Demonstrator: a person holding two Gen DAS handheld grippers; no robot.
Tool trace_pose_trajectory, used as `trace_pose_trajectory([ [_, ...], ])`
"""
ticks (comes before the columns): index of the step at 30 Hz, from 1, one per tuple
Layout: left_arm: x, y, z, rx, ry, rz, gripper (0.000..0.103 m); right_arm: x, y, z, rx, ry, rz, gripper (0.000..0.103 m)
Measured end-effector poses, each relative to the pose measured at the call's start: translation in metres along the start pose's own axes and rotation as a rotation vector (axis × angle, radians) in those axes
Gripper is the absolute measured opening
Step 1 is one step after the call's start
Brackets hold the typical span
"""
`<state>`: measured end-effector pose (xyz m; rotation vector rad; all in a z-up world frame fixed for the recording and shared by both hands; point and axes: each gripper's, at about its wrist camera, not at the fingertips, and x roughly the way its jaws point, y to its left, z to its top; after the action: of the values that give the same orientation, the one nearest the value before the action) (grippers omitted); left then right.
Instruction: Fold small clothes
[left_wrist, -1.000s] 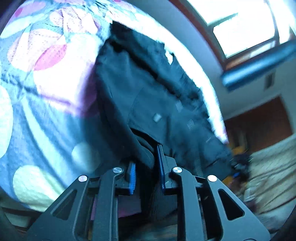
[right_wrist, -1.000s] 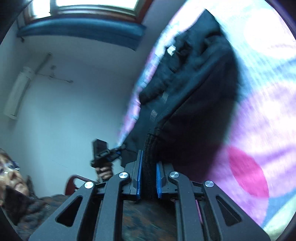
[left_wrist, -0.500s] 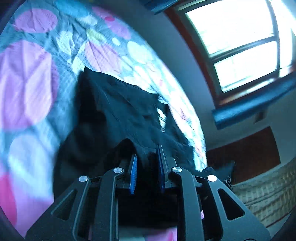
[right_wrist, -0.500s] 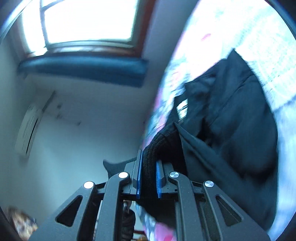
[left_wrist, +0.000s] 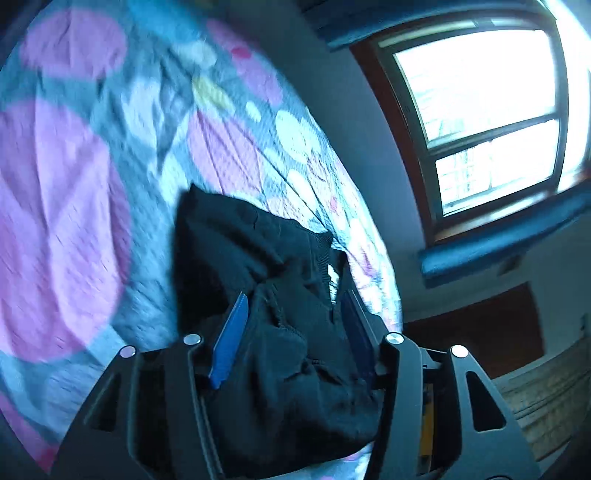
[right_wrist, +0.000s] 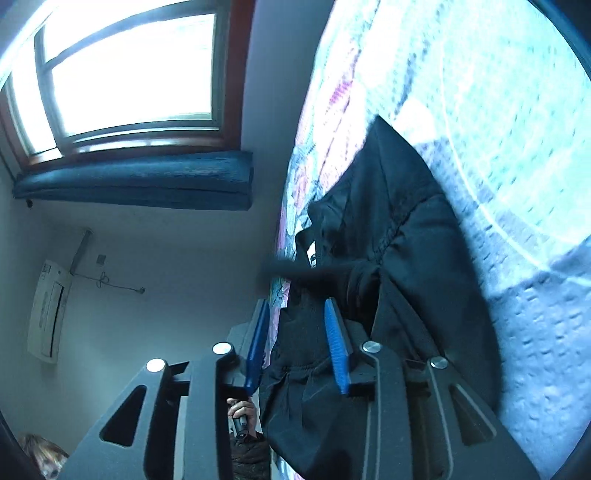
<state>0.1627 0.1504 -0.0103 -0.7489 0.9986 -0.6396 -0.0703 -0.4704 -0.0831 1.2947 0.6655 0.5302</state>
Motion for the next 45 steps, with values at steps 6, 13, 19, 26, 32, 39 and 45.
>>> trace_pose_trajectory([
  [6,0.024,-0.051,0.000,0.391,0.066,0.183,0.060,0.003,0.046,0.005,-0.321,0.007,-0.286,0.049],
  [13,0.087,-0.069,0.008,0.565,0.248,0.250,0.068,0.033,0.060,0.022,-0.518,0.094,-0.411,0.049],
  [19,0.113,-0.057,0.012,0.563,0.326,0.289,0.068,0.048,0.053,0.035,-0.558,0.144,-0.383,0.050],
  [26,0.128,-0.067,-0.004,0.688,0.351,0.370,0.055,0.066,0.058,0.040,-0.600,0.161,-0.398,0.056],
  [32,0.134,-0.076,-0.013,0.776,0.328,0.415,0.055,0.067,0.059,0.041,-0.641,0.142,-0.448,0.060],
  [39,0.142,-0.080,-0.019,0.822,0.300,0.498,0.037,0.079,0.060,0.039,-0.711,0.146,-0.498,0.017],
  [45,0.134,-0.092,-0.026,0.866,0.220,0.564,0.011,0.087,0.074,0.026,-0.775,0.137,-0.581,0.010],
])
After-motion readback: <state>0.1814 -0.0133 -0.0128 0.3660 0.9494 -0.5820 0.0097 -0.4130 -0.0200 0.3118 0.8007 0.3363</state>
